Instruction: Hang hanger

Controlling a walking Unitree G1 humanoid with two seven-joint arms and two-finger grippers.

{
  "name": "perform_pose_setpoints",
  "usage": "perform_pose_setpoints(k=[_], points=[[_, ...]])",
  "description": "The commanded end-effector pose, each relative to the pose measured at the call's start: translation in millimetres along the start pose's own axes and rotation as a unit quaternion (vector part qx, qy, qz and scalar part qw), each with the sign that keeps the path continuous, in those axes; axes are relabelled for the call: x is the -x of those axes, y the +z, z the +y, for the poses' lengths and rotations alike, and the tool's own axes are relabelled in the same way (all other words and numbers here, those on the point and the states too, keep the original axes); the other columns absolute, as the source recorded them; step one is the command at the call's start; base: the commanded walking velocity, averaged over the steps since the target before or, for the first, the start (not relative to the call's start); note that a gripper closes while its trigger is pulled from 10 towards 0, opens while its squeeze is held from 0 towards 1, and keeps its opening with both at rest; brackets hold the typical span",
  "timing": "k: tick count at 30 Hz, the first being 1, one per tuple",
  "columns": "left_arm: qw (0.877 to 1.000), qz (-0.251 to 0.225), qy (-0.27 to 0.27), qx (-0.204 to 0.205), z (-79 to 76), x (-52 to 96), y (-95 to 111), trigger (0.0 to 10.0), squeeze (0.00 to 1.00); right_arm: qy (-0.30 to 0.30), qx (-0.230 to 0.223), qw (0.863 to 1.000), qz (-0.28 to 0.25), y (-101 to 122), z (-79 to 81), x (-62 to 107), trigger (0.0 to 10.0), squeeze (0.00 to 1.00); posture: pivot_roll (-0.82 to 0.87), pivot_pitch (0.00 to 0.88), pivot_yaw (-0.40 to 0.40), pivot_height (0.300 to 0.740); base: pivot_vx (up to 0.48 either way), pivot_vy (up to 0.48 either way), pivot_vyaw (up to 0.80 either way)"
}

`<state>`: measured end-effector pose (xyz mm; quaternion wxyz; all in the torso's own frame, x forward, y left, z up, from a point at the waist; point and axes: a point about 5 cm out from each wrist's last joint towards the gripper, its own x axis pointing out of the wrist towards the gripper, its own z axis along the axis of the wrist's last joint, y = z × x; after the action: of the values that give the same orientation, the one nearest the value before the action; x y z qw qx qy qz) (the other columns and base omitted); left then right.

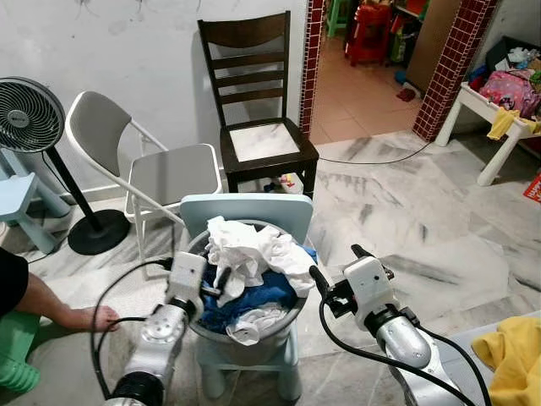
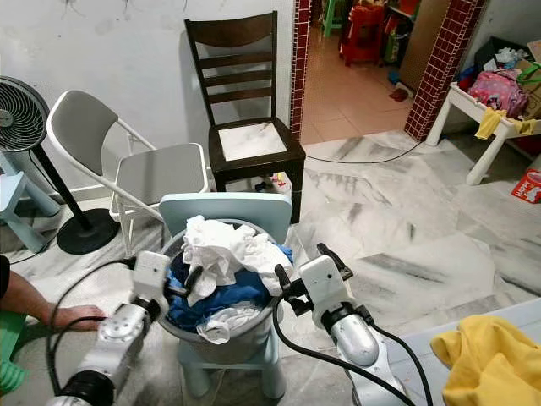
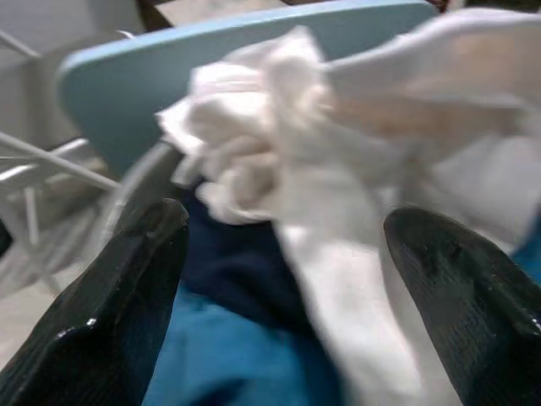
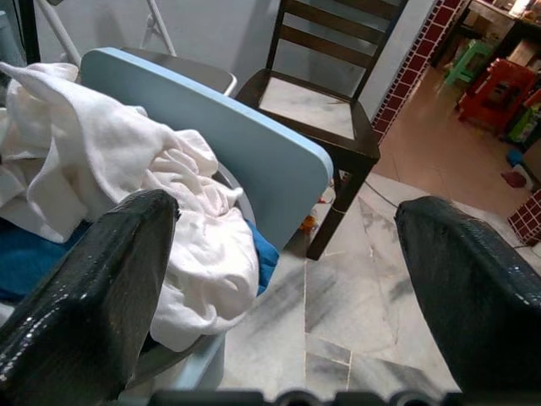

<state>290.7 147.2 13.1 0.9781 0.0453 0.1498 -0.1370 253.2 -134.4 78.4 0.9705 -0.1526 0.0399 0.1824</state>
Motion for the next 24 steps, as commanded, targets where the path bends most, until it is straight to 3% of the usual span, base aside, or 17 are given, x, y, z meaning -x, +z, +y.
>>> perform_pose_setpoints(k=[1,2,3,9,24], points=[[1.000,-0.012,-0.005,-0.009,-0.6,-4.8,8.5,10.0,0.00,-0.003,0.002,1.000,-0.002,2.6,-2.2,2.5,10.0,0.00,-0.15,0.049,0.023,0.740,0.000,0.000,0.00],[1.000,-0.018,-0.012,-0.004,-4.2,-6.1,10.4,2.4,0.00,-0.003,0.003,1.000,-0.001,2.0,-2.6,3.8,10.0,0.00,-0.15,0.049,0.024,0.740,0.000,0.000,0.00],[0.999,-0.021,-0.024,-0.002,-8.1,-7.0,11.8,0.0,0.00,-0.004,0.004,1.000,0.000,1.9,-2.9,4.7,10.0,0.00,-0.16,0.052,0.026,0.740,0.000,0.000,0.00],[0.999,-0.026,-0.045,-0.003,-17.2,-7.3,11.2,0.0,0.00,-0.005,0.005,1.000,0.002,1.5,-3.5,5.9,10.0,0.00,-0.16,0.055,0.026,0.740,0.000,0.000,0.00],[0.999,-0.011,-0.045,0.013,-20.5,-2.9,0.0,0.0,0.00,-0.001,0.007,1.000,0.007,1.3,-3.8,6.0,10.0,0.00,-0.16,0.057,0.020,0.740,0.000,0.000,0.00]])
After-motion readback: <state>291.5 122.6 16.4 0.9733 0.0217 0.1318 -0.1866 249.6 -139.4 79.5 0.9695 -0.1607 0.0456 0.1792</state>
